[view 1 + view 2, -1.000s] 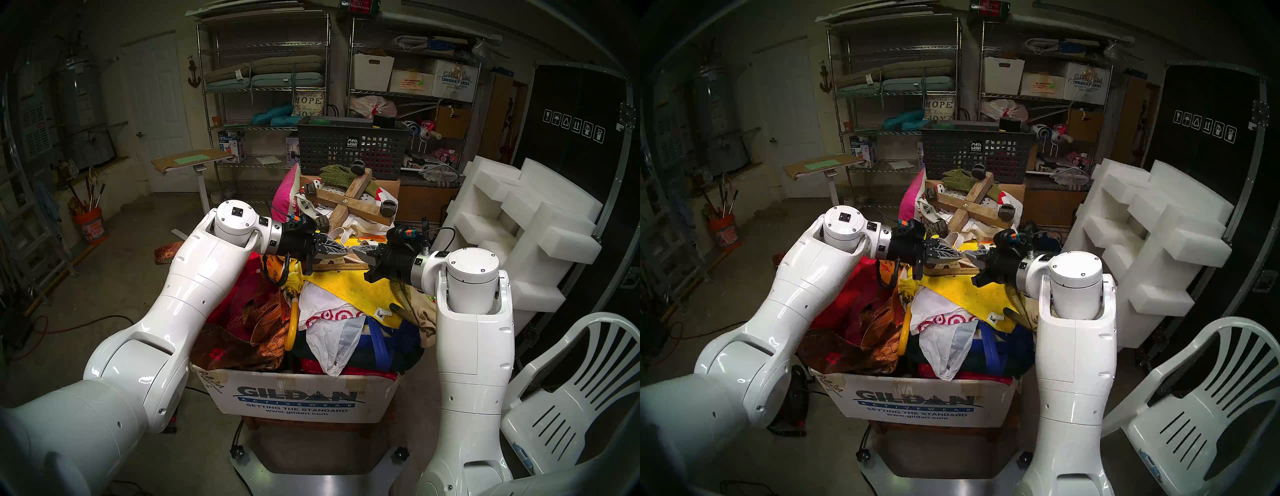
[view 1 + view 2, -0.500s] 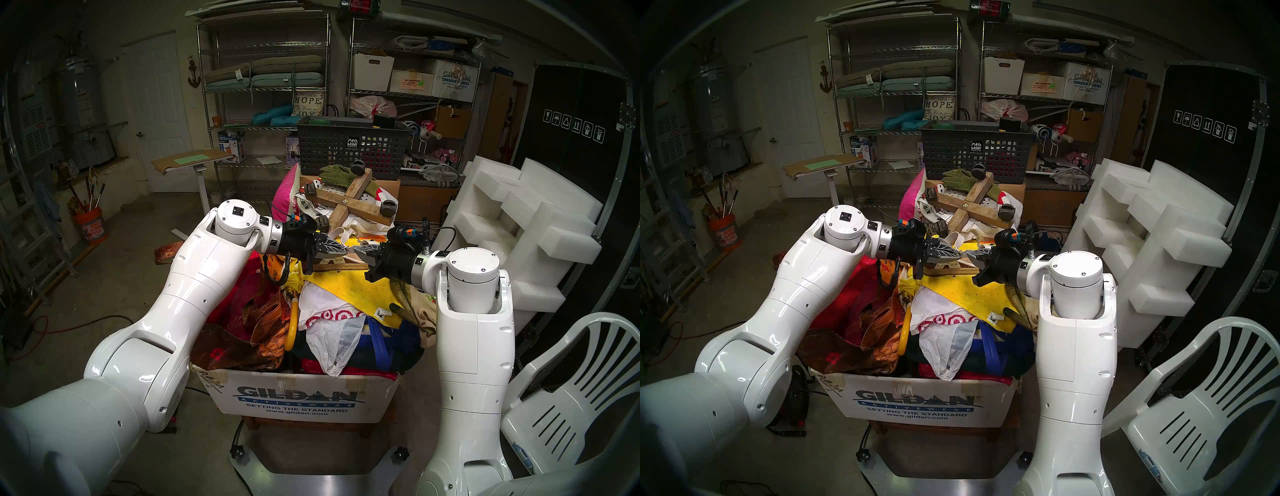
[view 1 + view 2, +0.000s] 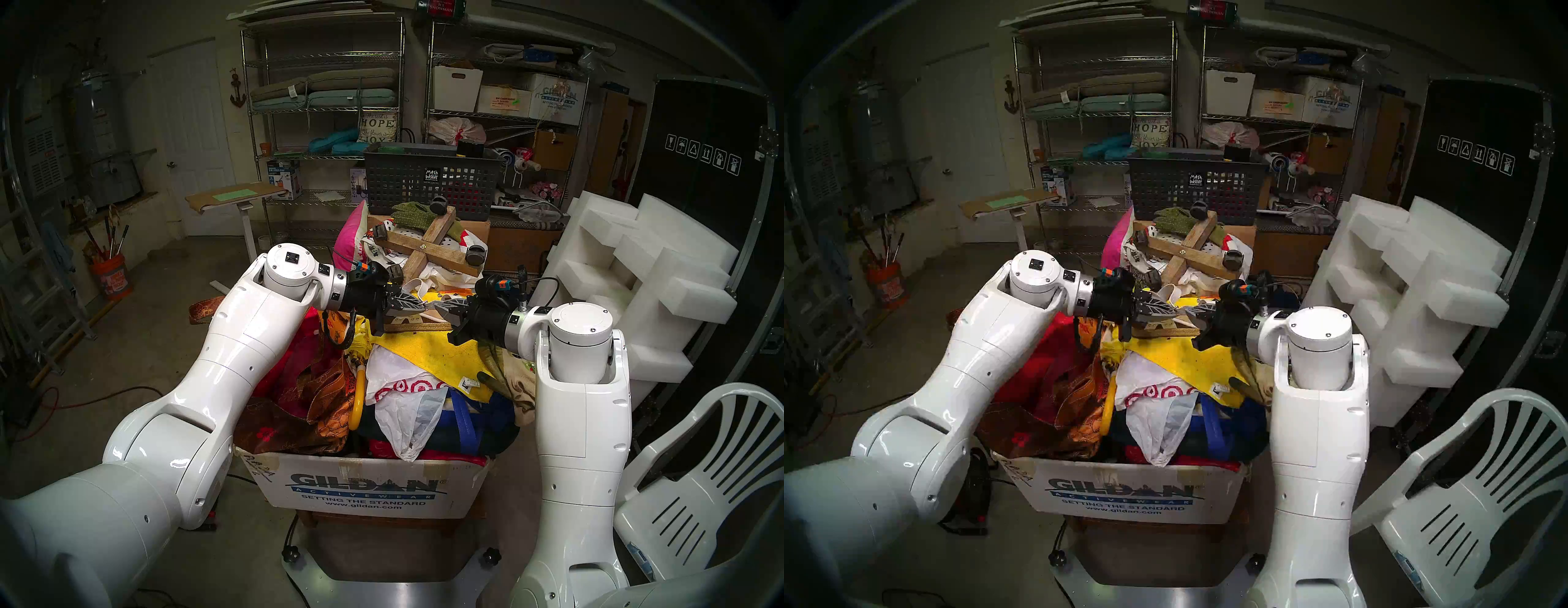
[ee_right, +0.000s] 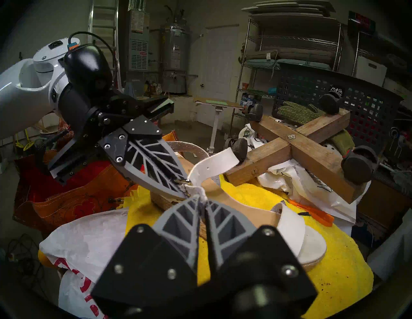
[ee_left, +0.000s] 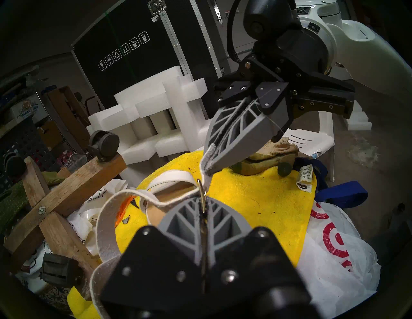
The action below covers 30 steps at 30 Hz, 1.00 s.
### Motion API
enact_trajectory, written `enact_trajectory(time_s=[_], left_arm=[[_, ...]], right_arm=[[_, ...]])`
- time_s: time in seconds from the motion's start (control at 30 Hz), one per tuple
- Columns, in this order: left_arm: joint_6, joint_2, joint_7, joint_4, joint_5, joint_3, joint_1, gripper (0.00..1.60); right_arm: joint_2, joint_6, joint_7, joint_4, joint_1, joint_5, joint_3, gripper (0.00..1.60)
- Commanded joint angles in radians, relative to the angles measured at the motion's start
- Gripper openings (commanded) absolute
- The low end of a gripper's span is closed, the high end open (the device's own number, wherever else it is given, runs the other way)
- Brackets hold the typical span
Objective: Unbuckle a shoe
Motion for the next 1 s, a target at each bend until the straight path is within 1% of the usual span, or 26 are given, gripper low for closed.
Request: enact_trajectory(time_s=[0.0,0.03,0.07,0.1,0.13,0.17,0.2,0.27,0.37,0.57,0.63,0.67,0.77,0.8,0.83,0.87,0.9,0.93,0.97], left_arm=[[0.001,0.008,-0.001,-0.007,-0.001,-0.006,-0.010,0.00],[0.001,0.008,-0.002,-0.008,0.000,-0.006,-0.009,0.00],[0.001,0.008,-0.002,-0.009,0.000,-0.007,-0.009,0.00],[0.001,0.008,-0.002,-0.010,0.000,-0.007,-0.008,0.00],[0.002,0.008,-0.002,-0.011,0.001,-0.007,-0.008,0.00],[0.002,0.008,-0.001,-0.012,0.001,-0.008,-0.007,0.00],[0.003,0.008,-0.001,-0.013,0.001,-0.008,-0.006,0.00],[0.003,0.008,-0.001,-0.015,0.000,-0.009,-0.005,0.00],[0.005,0.009,0.000,-0.019,0.000,-0.011,-0.002,0.00],[0.008,0.011,0.001,-0.025,-0.001,-0.013,0.002,0.00],[0.008,0.012,0.001,-0.025,-0.001,-0.013,0.003,0.00],[0.009,0.013,0.001,-0.027,-0.002,-0.013,0.004,0.00],[0.012,0.015,0.004,-0.032,-0.002,-0.013,0.007,0.00],[0.013,0.015,0.005,-0.034,-0.002,-0.013,0.008,0.00],[0.013,0.015,0.005,-0.034,-0.002,-0.013,0.008,0.00],[0.013,0.016,0.005,-0.034,-0.002,-0.013,0.008,0.01],[0.013,0.016,0.006,-0.036,-0.002,-0.013,0.009,0.01],[0.014,0.017,0.007,-0.037,-0.002,-0.013,0.010,0.02],[0.014,0.017,0.007,-0.038,-0.002,-0.013,0.011,0.01]], right_arm=[[0.001,-0.001,0.005,-0.025,0.023,0.006,-0.001,0.61],[0.002,-0.002,0.006,-0.026,0.022,0.007,-0.001,0.70],[0.002,-0.002,0.007,-0.026,0.022,0.007,-0.001,0.87],[0.003,-0.002,0.009,-0.028,0.022,0.007,-0.002,0.98],[0.003,-0.001,0.010,-0.029,0.021,0.006,-0.003,1.20],[0.004,-0.001,0.012,-0.030,0.021,0.007,-0.004,1.26],[0.005,-0.001,0.013,-0.031,0.021,0.007,-0.004,1.37],[0.006,0.001,0.015,-0.034,0.020,0.008,-0.005,1.49],[0.006,0.004,0.024,-0.043,0.019,0.009,-0.007,1.60],[0.010,0.005,0.054,-0.067,0.015,0.019,-0.005,1.60],[0.009,0.006,0.059,-0.071,0.014,0.019,-0.005,1.57],[0.009,0.010,0.069,-0.081,0.012,0.021,-0.006,1.54],[0.010,0.012,0.092,-0.091,0.011,0.031,-0.006,1.52],[0.012,0.011,0.101,-0.095,0.011,0.032,-0.009,1.49],[0.012,0.011,0.101,-0.095,0.011,0.032,-0.009,1.49],[0.013,0.012,0.107,-0.099,0.010,0.033,-0.010,1.37],[0.016,0.011,0.117,-0.102,0.009,0.035,-0.013,1.34],[0.022,0.015,0.141,-0.107,0.010,0.041,-0.017,1.22],[0.023,0.016,0.147,-0.109,0.009,0.040,-0.019,1.19]])
